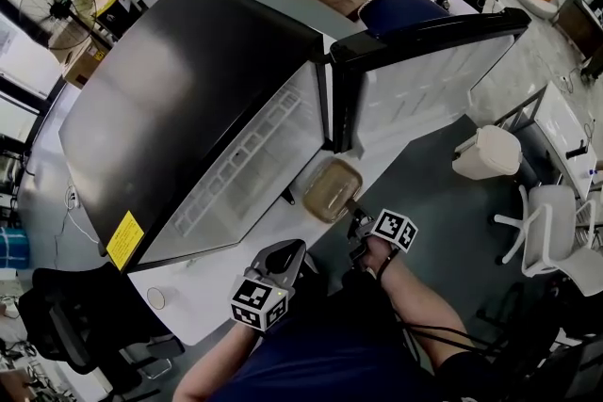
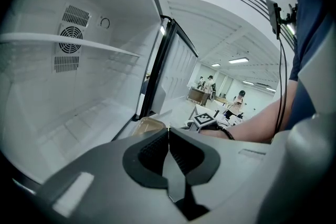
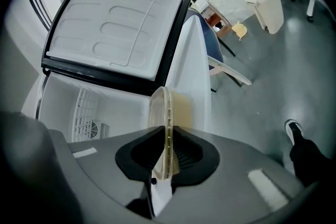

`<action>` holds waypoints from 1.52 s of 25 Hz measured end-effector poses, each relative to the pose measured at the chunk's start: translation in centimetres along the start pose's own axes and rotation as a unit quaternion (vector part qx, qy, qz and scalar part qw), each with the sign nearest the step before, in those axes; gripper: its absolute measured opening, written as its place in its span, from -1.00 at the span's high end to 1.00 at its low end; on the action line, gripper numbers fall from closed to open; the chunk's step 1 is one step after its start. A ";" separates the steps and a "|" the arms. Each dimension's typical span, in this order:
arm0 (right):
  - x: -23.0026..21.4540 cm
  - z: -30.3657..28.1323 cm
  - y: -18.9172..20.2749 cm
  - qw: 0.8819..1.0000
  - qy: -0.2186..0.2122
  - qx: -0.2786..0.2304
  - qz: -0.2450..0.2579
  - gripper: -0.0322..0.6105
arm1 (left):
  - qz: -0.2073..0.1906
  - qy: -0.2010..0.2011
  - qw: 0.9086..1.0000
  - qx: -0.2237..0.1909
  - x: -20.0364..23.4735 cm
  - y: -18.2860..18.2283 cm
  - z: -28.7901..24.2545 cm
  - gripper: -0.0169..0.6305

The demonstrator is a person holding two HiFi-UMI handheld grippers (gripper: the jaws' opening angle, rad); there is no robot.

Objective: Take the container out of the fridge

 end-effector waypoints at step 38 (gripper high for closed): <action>10.5 4.8 -3.7 0.959 -0.040 -0.024 0.278 0.22 | 0.001 -0.007 0.999 -0.049 -0.4 -1.7 -0.7 0.93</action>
Point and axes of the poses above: the fingertips, and each gripper's own axes: z backward along the fingers, x to its left, y out of its underside, the point moved 8 cm from there along z, backward along the fingers, and after that the axes turned 9 degrees about z, right-handed, at the moved point
